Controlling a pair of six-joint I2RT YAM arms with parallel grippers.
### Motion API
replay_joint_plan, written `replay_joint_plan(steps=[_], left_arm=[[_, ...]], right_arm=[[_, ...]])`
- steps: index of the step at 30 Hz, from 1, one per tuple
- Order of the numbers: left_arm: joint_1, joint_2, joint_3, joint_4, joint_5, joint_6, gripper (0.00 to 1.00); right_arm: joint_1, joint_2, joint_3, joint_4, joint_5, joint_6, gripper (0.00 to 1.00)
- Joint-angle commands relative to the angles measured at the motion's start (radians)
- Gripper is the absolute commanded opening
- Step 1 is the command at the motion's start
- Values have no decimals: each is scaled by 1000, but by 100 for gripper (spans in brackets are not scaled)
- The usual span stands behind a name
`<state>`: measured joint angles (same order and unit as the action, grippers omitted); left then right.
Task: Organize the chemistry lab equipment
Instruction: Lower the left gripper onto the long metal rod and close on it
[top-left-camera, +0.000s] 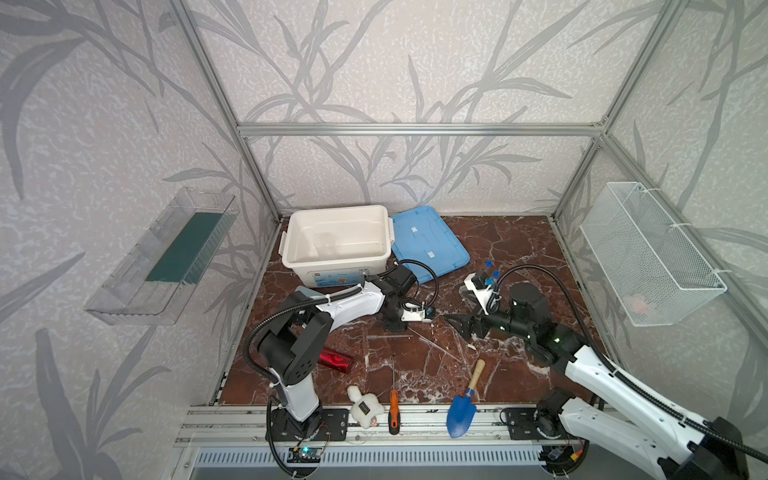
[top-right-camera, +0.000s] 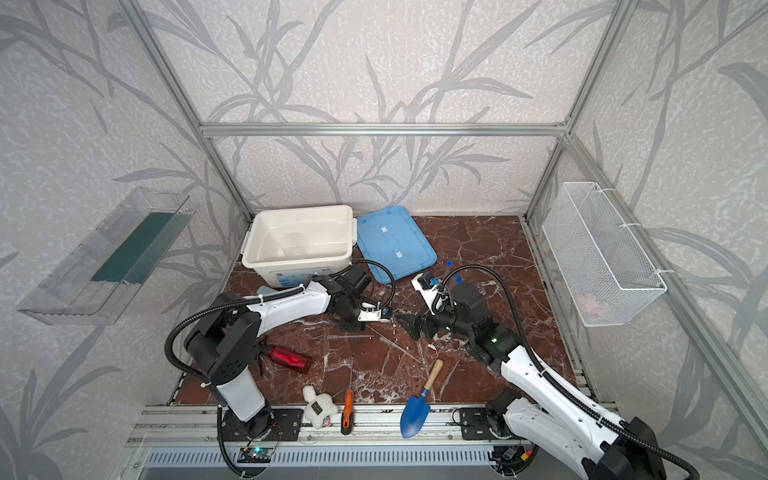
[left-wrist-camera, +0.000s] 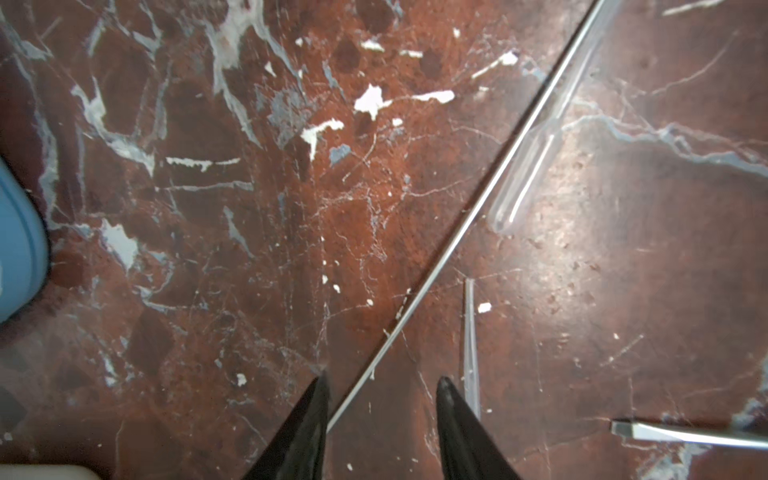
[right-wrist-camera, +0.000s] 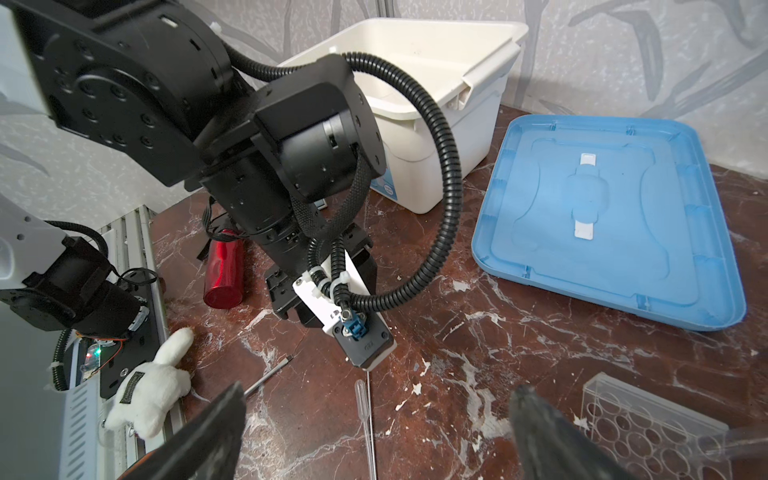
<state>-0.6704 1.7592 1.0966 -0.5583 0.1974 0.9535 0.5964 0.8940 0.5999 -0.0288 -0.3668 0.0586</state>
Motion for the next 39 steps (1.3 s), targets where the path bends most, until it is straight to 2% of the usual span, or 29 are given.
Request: replay_joint_plan(steps=[1,6,9,12,19,23,31,35,39], left_arm=[[4,31,31,15,25,25,44],[8,62,47,-25,43,27,33],[8,68,39,-23,35,34,31],[9,87,53,-38,29,33,23],[18,128,66,-36,33,25,23],[25,137,67,-28,38,12,13],[44,151,110,-61,63,-3,11],[44,161,128,-87,72,-5,3],[45,167,122,-73,49,-10,7]], right_arm=[[-3,-12,-12,38,14,0,97],[-4,-10,-14,26,24,-7,97],[-3,-16,-17,20,37,-9,97],[-3,-21,-24,27,43,-8,97],[-3,-29,-30,29,57,-9,97],[-3,-32,-33,34,72,-8,97],[-3,-35,-44,57,85,-5,96],[-4,-36,-47,59,89,-4,96],[-4,-40,-49,78,94,2,97]])
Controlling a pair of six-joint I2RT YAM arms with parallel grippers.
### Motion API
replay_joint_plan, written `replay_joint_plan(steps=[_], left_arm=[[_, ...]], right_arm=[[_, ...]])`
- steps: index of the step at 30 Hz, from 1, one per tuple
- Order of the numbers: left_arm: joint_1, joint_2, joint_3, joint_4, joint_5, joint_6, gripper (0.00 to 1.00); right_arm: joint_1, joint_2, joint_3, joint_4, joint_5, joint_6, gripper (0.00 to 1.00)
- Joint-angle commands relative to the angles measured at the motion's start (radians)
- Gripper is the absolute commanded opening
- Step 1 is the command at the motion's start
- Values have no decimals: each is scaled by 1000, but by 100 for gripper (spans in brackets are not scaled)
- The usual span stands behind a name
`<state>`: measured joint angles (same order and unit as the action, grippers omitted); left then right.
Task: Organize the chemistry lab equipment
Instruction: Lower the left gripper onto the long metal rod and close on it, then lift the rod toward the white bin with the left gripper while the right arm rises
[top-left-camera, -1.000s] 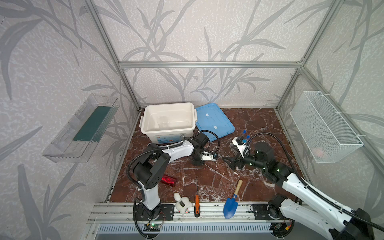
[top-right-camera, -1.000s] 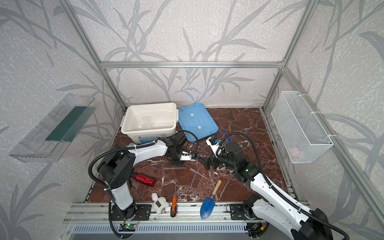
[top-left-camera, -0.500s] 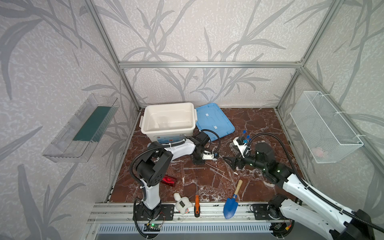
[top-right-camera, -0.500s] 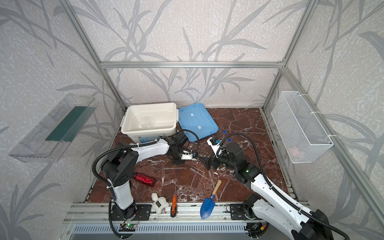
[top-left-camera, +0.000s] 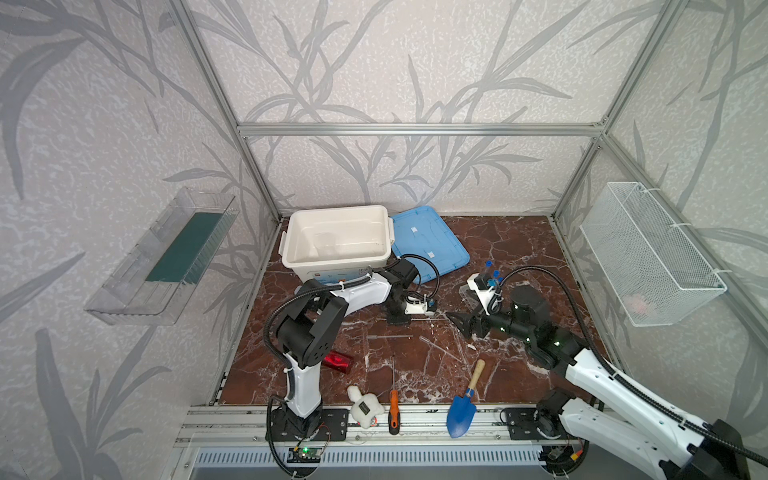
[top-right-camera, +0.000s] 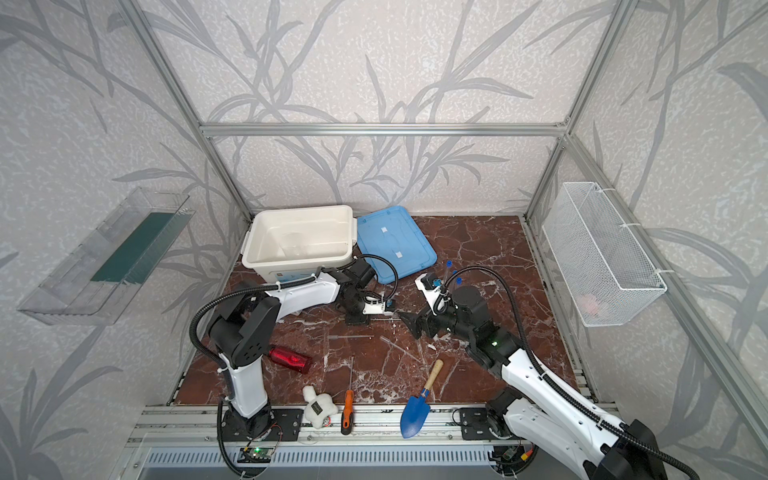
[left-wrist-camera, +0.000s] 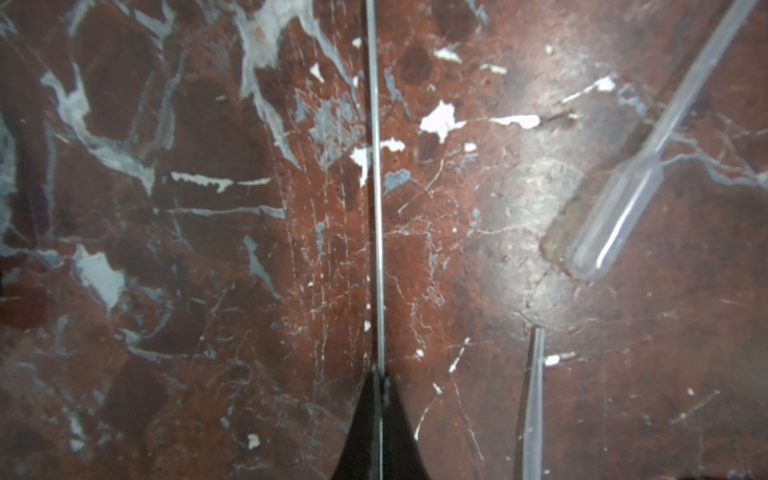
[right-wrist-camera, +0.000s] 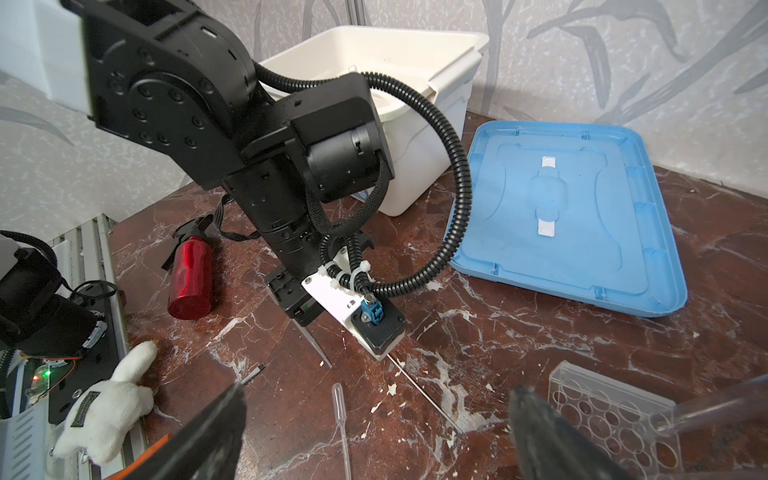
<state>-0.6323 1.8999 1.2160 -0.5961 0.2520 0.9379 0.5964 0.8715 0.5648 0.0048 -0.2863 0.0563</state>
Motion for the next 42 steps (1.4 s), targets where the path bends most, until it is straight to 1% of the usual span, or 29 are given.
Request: replay_joint_plan(steps=[1,3,5,12,17,24,28,30,32,35,39,42], left_arm=[[6,28,0,-33,-11,7,8],[4,31,2,-34,-16,3,8],[4,33,8,-45,-13,6,1],[16,-33,20,-74,9,11,0],[65,-129,71,-168,60,27,0],[150,-275,150,-270,86,47,0],[210,-365,157,-231,79,48,0],[253,-379,195,-241,93,62,0],[296,-364,268,-290,110,72,0],[337,-331,374,-347,87,103,0],[401,-297,481,-360,113,128,0],[446,-243,554,-407,92,159,0]], right_arm=[[-3,-17,-14,47,13,6,97],[-4,-15,-14,53,10,9,97],[-3,-12,-14,56,9,12,96],[-3,-14,-4,55,6,21,97],[-3,-14,7,66,-7,31,97],[-2,37,71,73,-39,28,96],[-2,123,175,66,-78,30,96],[-2,189,250,62,-122,29,96],[3,257,321,68,-159,30,96],[14,354,432,81,-178,27,96],[16,482,577,84,-198,36,96],[16,568,679,76,-221,36,95]])
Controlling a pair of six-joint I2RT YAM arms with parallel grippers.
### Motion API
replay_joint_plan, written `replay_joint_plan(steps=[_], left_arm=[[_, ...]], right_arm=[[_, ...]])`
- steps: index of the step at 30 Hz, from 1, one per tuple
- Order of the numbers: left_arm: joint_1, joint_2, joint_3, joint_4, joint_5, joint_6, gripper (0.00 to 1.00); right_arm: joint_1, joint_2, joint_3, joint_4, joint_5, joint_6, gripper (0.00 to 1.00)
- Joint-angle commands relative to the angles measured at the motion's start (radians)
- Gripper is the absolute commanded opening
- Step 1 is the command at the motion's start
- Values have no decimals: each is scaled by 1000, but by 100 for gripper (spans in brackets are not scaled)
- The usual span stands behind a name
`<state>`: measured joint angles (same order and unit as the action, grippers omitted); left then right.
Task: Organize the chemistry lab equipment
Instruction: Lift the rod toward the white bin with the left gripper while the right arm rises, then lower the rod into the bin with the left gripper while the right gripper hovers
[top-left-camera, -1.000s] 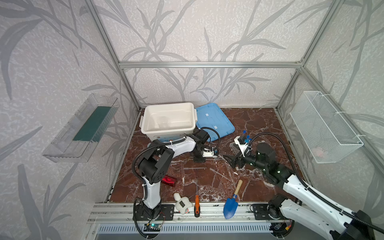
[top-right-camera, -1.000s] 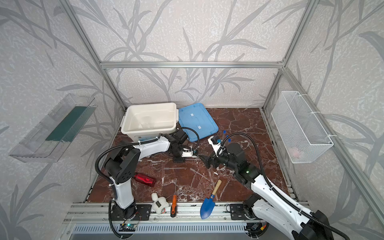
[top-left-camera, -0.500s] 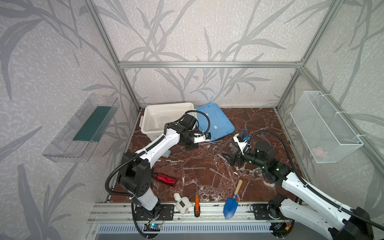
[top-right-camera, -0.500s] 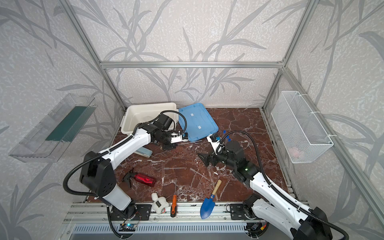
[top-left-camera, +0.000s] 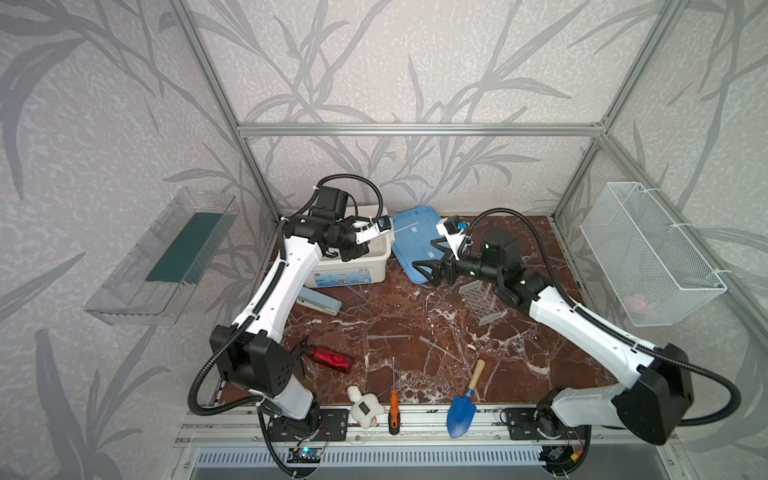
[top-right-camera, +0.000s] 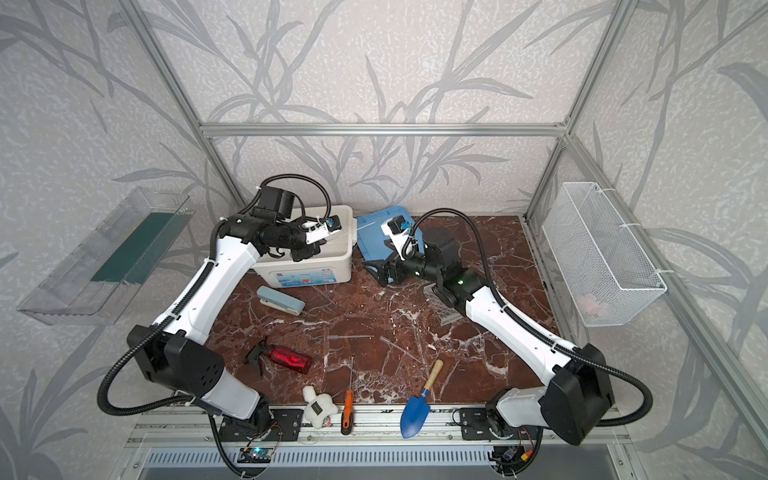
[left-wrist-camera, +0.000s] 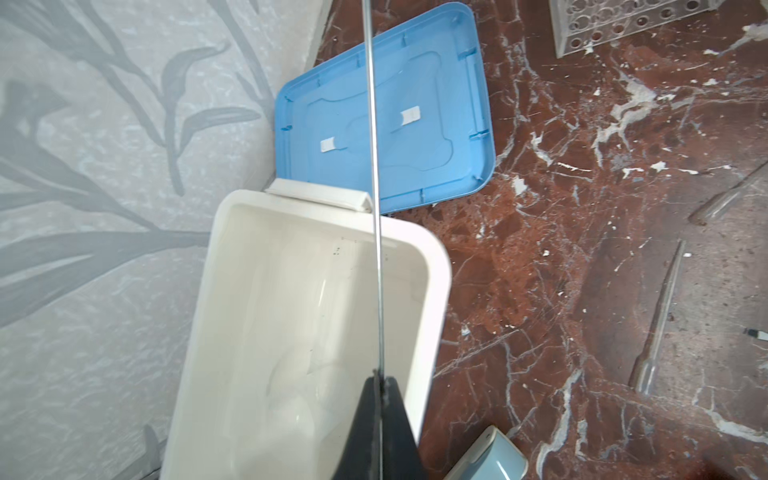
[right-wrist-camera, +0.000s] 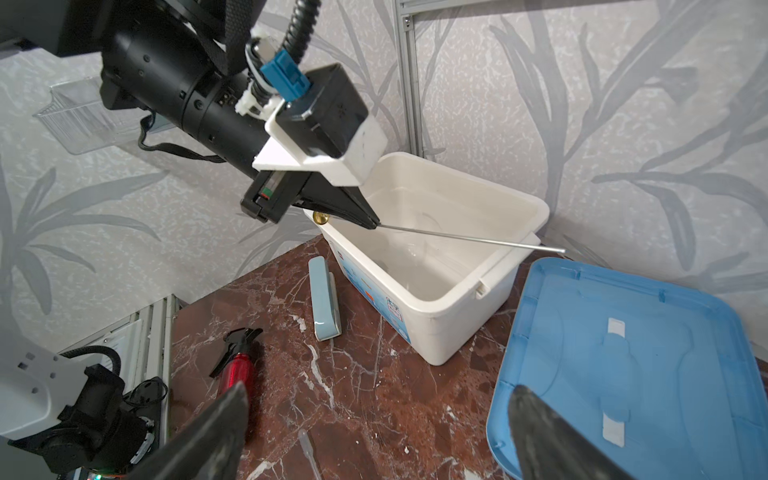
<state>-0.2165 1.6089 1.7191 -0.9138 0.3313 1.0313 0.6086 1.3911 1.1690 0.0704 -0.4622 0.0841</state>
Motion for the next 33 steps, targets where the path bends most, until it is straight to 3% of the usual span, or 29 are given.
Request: replay_joint_plan(steps=[1,4,9,23,29,33], left_arm=[[49,62,60,-95,12,91,0],[121,95,62,-70,58,109,0],[209,199,148,-117,74,185,0],[268,311,94,-48,14,329,0],[291,369,117,-42,16,372,0],[288,419,130,-53,26,404,0]], right_arm=[[4,72,102,7,-45,6,95],[1,146,191,-17,-26,21,95],[-17,290,395,-135,-107,50,95],[-1,624,752,-252,-143,122,89],[4,702,890,-380,-114,59,88],[36,754,995,-498,-49,-53,87]])
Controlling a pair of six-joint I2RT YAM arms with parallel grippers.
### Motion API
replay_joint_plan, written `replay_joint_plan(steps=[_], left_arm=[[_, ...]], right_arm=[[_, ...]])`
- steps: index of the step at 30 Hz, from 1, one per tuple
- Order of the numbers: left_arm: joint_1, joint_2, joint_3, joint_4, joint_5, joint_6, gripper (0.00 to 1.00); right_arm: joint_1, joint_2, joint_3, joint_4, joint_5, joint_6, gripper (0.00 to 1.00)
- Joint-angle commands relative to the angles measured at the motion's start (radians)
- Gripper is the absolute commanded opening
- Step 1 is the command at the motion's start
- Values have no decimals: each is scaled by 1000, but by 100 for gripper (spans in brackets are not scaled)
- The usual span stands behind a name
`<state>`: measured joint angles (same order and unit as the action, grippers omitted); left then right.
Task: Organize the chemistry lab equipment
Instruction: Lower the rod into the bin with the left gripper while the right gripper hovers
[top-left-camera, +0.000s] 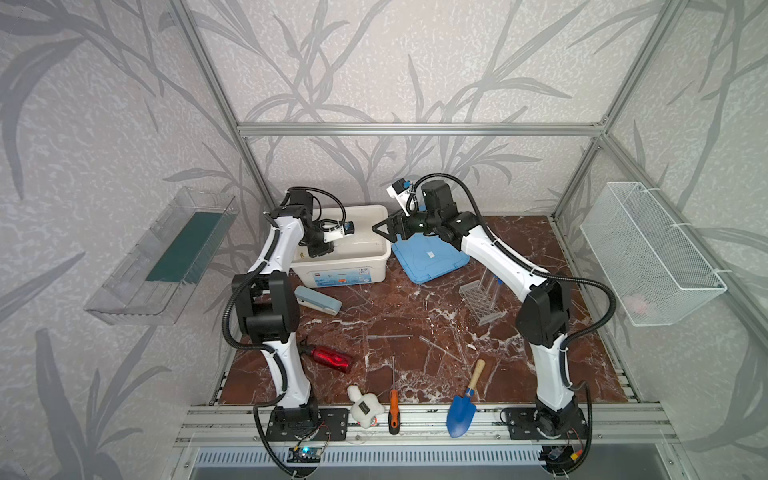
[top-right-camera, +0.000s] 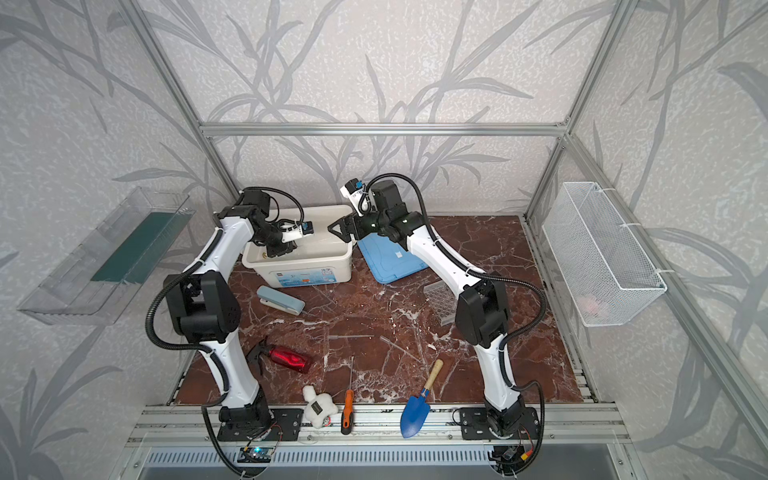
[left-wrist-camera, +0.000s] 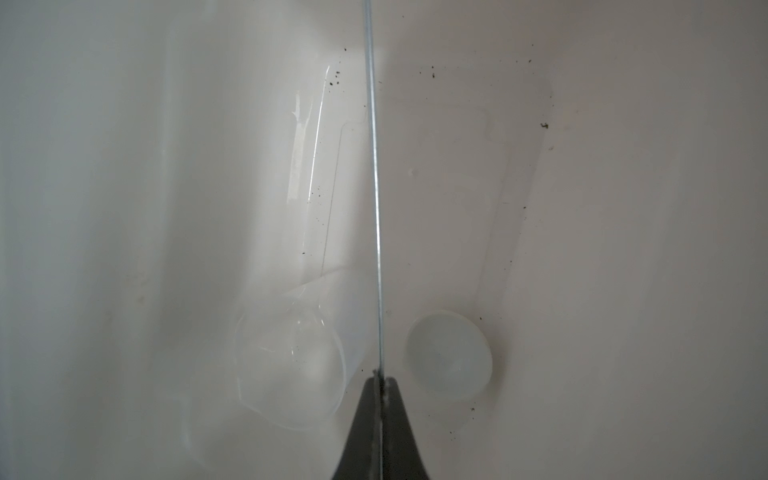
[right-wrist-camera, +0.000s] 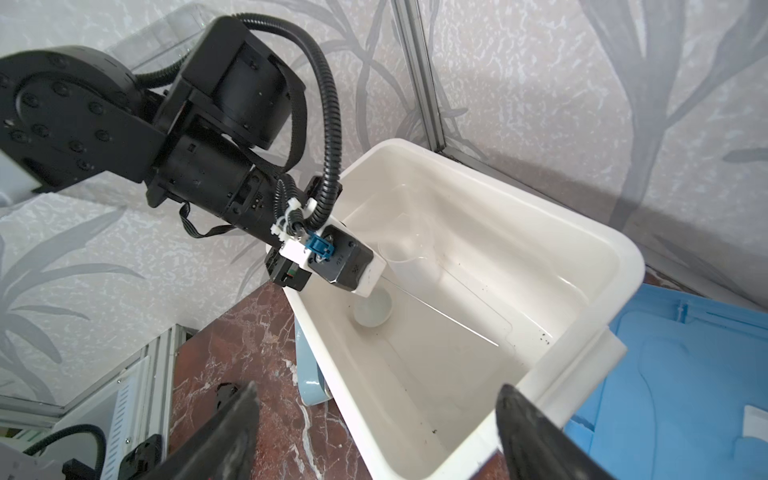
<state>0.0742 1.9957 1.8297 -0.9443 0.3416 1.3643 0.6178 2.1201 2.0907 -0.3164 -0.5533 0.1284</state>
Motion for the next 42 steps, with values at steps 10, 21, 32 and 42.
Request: replay_joint_plan(steps=[10,21,32,42], left_arm=[[-8,77,-27,27,-6,128,0],[-76,173,63,-23,-185,149,0],[-122,220,29,24,-347,143,7],[-128,209,-29,68,-397,109,16]], right_arm=[[72,150,272,-294,123,-221,84],[71,181,278,-314,147,-224,84],[63,196,272,-302,131,-211,84],[53,200,270,-306,125,-208,84]])
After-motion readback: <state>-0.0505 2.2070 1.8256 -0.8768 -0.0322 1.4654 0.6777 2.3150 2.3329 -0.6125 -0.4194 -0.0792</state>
